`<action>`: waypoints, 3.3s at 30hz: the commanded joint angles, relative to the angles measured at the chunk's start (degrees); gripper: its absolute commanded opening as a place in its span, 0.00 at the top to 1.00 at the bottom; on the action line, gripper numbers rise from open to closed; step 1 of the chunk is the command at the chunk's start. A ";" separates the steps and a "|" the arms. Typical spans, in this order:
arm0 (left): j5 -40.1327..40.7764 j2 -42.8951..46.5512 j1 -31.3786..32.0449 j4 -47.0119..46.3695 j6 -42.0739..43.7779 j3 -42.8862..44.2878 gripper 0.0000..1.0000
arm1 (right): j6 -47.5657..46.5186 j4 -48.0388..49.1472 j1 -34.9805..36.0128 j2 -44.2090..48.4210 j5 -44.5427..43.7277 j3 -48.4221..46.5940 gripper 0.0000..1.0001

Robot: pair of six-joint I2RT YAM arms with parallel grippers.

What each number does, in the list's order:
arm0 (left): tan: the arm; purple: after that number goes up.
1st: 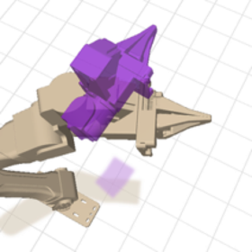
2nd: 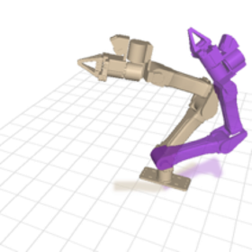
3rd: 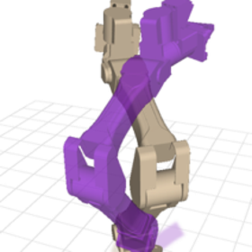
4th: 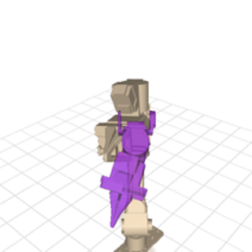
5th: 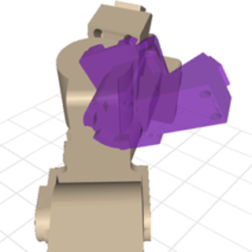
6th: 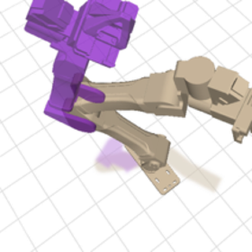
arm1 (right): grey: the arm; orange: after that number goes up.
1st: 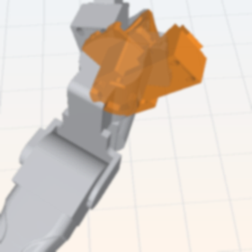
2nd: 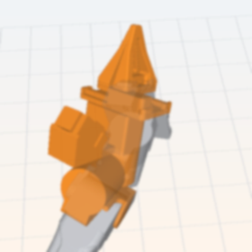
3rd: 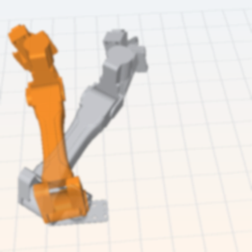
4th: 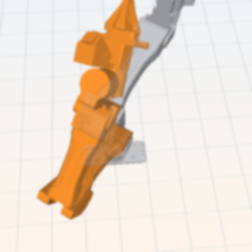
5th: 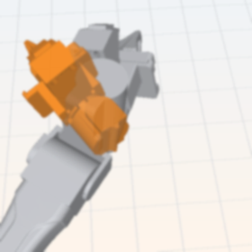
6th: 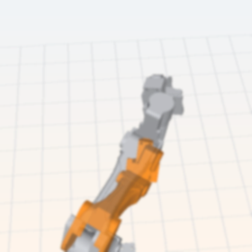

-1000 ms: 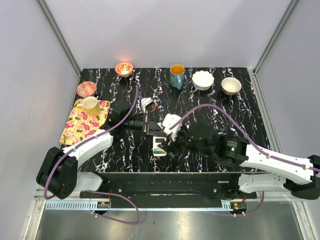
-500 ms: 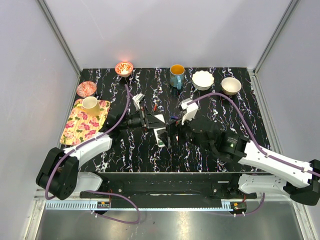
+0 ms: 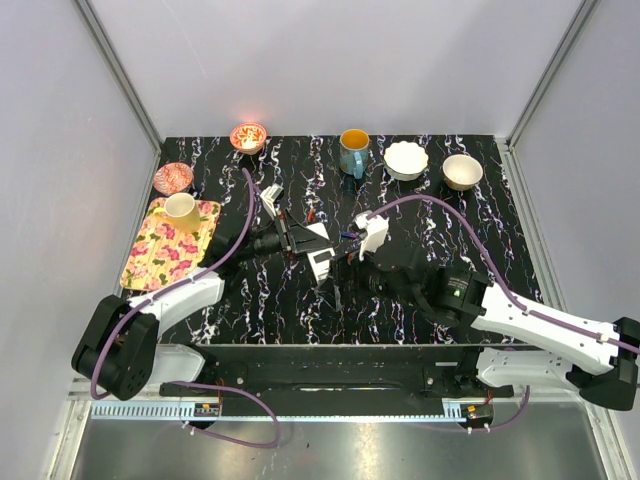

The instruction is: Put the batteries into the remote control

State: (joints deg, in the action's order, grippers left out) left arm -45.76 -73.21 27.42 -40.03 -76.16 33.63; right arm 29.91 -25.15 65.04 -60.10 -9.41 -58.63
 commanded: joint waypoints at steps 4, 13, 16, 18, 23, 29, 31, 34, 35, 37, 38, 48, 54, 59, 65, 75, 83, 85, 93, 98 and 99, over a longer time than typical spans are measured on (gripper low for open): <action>0.84 2.46 -0.26 -4.53 -0.22 -0.14 1.00 | 3.39 4.48 -1.05 0.85 -0.87 2.02 0.01; 0.58 2.28 -0.26 -5.23 -0.39 -0.32 1.00 | 3.93 8.88 -1.93 1.56 -0.17 3.44 0.05; 0.67 2.28 -0.35 -5.32 -0.22 -0.67 1.00 | 3.93 9.50 -2.19 1.47 0.35 3.09 0.05; 0.58 2.28 -0.35 -5.58 -0.30 -0.84 1.00 | 3.93 9.68 -2.46 1.21 0.62 2.73 0.06; 0.67 2.46 -0.26 -5.94 -0.57 -0.93 1.00 | 3.84 9.77 -3.07 0.60 1.50 2.73 0.12; 0.58 2.55 -0.35 -5.85 -0.48 -0.75 1.00 | 4.01 9.94 -3.25 0.33 2.99 3.00 0.15; 0.67 2.46 -0.35 -5.85 -0.57 -0.67 1.00 | 4.10 10.03 -3.42 0.15 3.43 3.08 0.16; 0.67 2.55 -0.35 -5.94 -0.48 -0.67 1.00 | 4.28 10.03 -3.60 -0.11 3.61 3.35 0.18; 0.67 2.55 -0.35 -5.94 -0.48 -0.67 1.00 | 4.37 10.03 -3.69 -0.02 3.70 3.52 0.19; 0.58 2.55 -0.35 -6.02 -0.57 -0.67 1.00 | 4.45 10.03 -3.95 -0.11 3.78 3.70 0.21; 0.67 2.63 -0.35 -6.02 -0.57 -0.58 1.00 | 4.63 10.03 -3.95 0.06 3.78 3.96 0.21; 0.85 3.07 -0.35 -6.29 -0.66 -0.67 1.00 | 4.98 10.12 -4.48 -0.29 4.49 4.40 0.26; 0.67 2.99 -0.35 -6.11 -0.66 -0.76 1.00 | 5.07 10.12 -4.48 -0.37 4.58 4.49 0.27; 0.76 3.16 -0.35 -6.11 -0.66 -0.58 1.00 | 5.42 9.94 -4.65 -0.37 4.58 4.67 0.30; 0.93 3.34 -0.35 -6.11 -0.66 -0.58 1.00 | 5.77 9.94 -5.01 0.33 4.66 5.19 0.37; 0.84 3.42 -0.26 -6.37 -0.92 0.21 1.00 | 6.04 9.94 -5.44 1.12 4.84 6.42 0.45; 0.85 3.60 -0.35 -7.34 -1.53 0.39 1.00 | 6.04 10.03 -5.62 1.12 5.63 6.77 0.50; 0.67 3.60 -0.44 -7.69 -1.97 0.39 1.00 | 6.12 10.03 -5.62 1.03 5.81 6.95 0.51; -0.30 3.34 -1.32 -9.45 -3.82 1.26 1.00 | 5.77 9.33 -5.62 1.30 7.12 7.39 0.56; -1.00 3.07 -2.02 -10.86 -5.05 1.62 1.00 | 5.33 8.89 -5.62 1.47 7.74 7.74 0.60; -1.09 3.07 -2.02 -10.86 -5.05 1.62 1.00 | 5.25 8.80 -5.53 1.47 7.83 7.74 0.61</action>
State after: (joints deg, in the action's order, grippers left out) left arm -46.26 -71.70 26.41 -43.40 -78.35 32.86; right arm 36.14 -13.82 59.64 -59.48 -3.73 -52.03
